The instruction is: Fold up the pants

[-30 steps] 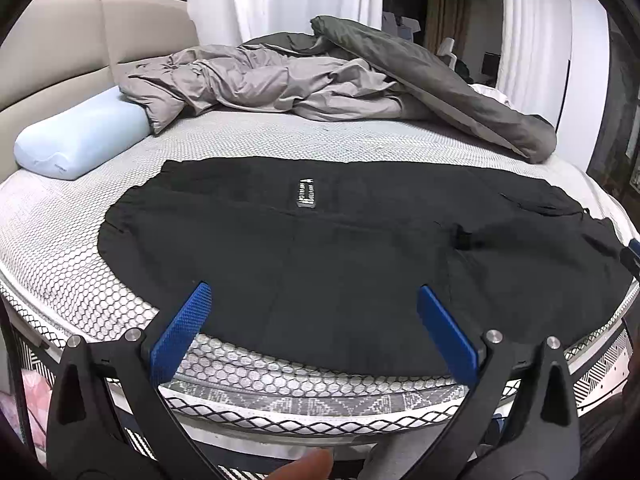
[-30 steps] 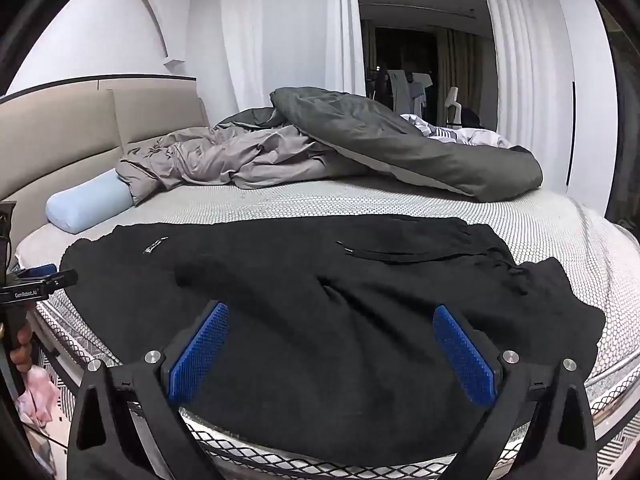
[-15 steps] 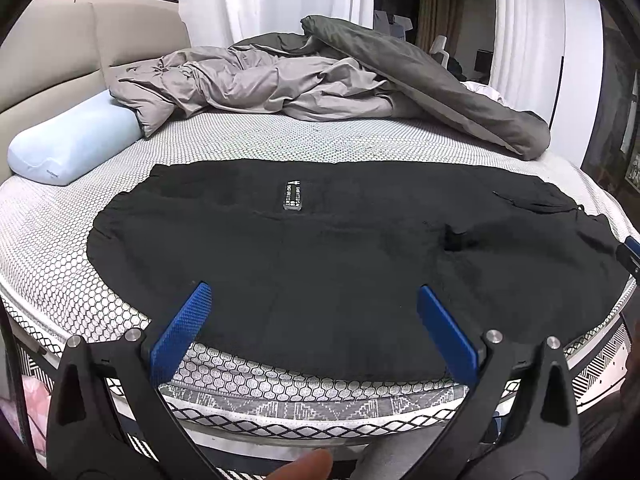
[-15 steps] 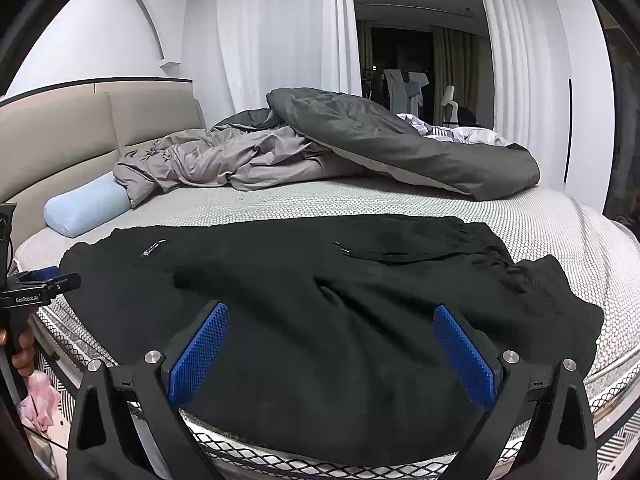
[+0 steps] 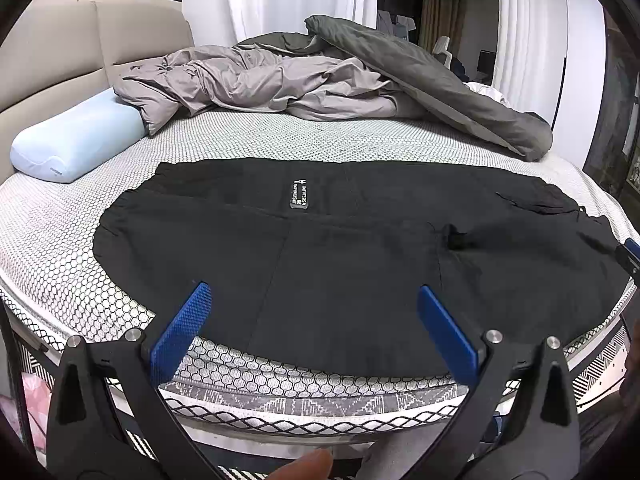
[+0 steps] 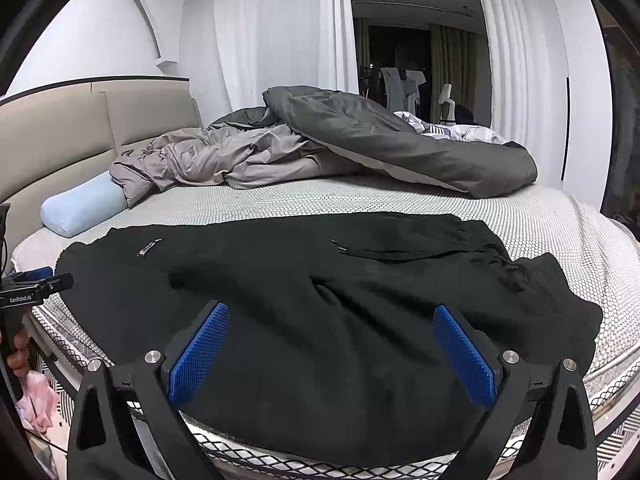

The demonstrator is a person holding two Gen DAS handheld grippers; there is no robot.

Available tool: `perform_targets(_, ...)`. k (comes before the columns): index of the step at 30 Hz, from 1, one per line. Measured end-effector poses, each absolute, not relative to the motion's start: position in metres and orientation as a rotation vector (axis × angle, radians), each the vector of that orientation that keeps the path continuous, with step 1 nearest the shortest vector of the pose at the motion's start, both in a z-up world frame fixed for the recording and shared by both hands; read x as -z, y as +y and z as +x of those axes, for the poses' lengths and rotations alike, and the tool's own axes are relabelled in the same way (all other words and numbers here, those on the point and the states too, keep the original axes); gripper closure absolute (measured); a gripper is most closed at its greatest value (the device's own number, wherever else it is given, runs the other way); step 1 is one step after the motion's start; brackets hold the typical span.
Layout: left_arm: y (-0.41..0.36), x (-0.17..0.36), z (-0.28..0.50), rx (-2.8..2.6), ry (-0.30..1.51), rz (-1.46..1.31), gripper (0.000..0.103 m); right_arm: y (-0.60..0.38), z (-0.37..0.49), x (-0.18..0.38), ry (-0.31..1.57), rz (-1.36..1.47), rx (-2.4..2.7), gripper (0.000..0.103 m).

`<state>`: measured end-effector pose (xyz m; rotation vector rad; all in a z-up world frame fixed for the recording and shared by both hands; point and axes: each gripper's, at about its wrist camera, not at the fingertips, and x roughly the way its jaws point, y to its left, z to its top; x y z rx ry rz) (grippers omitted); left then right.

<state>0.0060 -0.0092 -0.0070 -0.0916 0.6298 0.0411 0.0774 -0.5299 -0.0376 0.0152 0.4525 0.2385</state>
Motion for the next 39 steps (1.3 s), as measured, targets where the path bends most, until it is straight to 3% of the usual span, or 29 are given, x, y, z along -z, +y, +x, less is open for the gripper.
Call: perform_targets(39, -0.0073, 0.0057, -0.0036, -0.051, 0.63, -0.083, 0.001, -0.526, 0.0802, 0.039, 0.464, 0.011, -0.23, 0.0)
